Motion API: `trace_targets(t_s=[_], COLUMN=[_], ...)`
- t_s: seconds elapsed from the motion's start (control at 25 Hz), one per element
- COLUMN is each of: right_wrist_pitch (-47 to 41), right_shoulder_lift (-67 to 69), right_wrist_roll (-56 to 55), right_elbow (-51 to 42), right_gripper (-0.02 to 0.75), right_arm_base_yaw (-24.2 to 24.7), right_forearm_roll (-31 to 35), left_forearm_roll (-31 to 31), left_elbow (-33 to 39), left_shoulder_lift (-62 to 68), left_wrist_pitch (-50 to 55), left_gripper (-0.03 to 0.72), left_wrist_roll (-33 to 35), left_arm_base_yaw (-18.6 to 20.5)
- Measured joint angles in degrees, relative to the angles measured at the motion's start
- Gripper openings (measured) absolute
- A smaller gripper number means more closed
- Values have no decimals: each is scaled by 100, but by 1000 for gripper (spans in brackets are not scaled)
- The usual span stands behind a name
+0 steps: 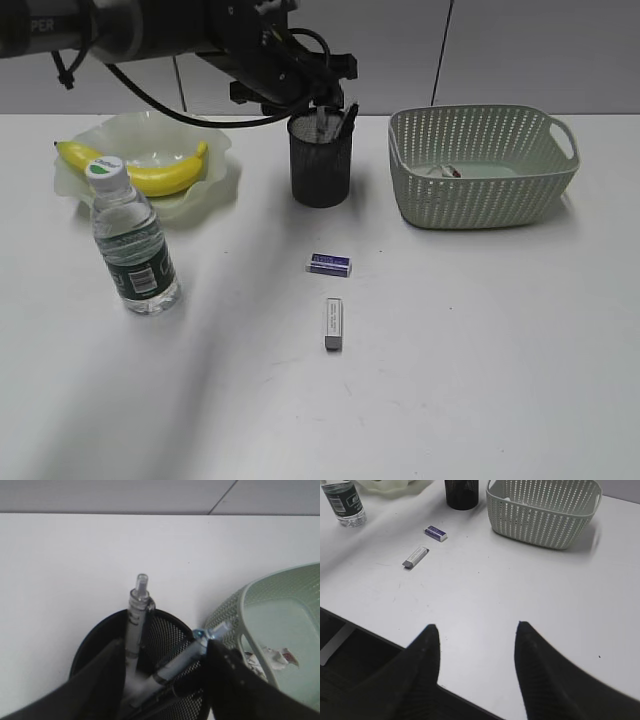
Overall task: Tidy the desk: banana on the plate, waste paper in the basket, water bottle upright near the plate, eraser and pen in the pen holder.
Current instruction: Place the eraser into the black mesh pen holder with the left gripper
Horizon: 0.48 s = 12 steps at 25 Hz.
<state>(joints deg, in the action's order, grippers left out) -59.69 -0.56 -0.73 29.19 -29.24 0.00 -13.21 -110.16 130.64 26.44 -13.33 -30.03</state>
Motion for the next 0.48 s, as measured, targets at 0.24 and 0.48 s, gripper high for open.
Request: trace_targets(t_s=[0.24,0.48], right_wrist_pitch=[0,0], right_shoulder_lift=[0,0], right_wrist_roll=[0,0], right_elbow=[0,0], right_gripper=[391,391], right_arm_base_yaw=[0,0], right_forearm_roll=[0,0], left_forearm_roll=[165,611], left_elbow=[0,0], left_shoulder_lift=[-263,-1419], left_wrist_pitch=[228,1580], left_gripper=[443,437], left_wrist_roll=[0,0], left_arm_base_yaw=[0,0])
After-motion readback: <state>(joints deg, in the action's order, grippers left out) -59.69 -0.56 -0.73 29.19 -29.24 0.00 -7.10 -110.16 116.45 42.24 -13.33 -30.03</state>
